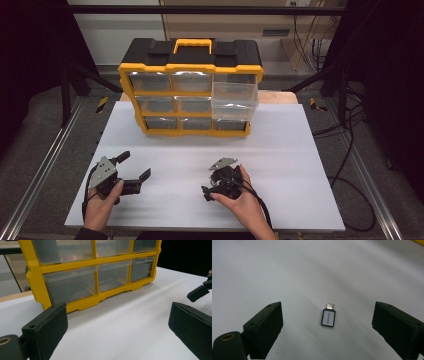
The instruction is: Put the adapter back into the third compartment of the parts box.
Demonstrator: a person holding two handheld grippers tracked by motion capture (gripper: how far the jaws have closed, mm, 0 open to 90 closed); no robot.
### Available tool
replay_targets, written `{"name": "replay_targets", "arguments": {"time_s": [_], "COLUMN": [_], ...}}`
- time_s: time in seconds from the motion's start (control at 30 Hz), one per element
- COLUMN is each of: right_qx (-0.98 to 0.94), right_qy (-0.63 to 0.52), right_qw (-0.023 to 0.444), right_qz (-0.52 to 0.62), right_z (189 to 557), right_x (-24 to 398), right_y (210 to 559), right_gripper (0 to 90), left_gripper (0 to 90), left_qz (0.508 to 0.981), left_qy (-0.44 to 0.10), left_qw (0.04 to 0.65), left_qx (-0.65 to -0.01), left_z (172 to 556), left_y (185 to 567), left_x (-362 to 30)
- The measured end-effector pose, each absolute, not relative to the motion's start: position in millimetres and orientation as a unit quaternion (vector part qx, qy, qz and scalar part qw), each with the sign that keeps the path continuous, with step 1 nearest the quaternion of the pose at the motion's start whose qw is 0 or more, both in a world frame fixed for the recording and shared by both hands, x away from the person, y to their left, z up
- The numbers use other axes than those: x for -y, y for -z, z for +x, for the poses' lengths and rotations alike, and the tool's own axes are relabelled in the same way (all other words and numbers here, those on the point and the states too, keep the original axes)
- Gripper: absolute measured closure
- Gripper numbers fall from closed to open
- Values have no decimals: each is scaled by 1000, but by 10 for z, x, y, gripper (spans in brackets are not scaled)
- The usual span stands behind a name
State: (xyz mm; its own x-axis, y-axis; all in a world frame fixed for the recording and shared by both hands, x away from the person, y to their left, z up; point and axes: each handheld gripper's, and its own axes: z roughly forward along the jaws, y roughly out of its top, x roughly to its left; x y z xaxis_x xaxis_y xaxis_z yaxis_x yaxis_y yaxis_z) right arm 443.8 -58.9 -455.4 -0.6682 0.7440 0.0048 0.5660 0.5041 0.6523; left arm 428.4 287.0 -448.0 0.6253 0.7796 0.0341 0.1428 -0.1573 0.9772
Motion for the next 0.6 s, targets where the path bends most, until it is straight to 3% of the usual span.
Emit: {"name": "replay_targets", "arguments": {"time_s": [0.23,0.6], "right_qx": [-853,-833], "right_qy": [-318,-349], "right_qw": [131,111], "right_qz": [392,415], "right_z": [4461,4510], "right_x": [605,705], "right_y": [4582,4575], "right_gripper": [137,462], "left_gripper": [22,22], "left_qz": [706,703], "left_qy": [-284,-283], "left_qw": [561,561], "left_qx": [-326,-332], "left_z": [4286,4307], "left_y": [4481,4490], "left_x": [-2864,-2886]}}
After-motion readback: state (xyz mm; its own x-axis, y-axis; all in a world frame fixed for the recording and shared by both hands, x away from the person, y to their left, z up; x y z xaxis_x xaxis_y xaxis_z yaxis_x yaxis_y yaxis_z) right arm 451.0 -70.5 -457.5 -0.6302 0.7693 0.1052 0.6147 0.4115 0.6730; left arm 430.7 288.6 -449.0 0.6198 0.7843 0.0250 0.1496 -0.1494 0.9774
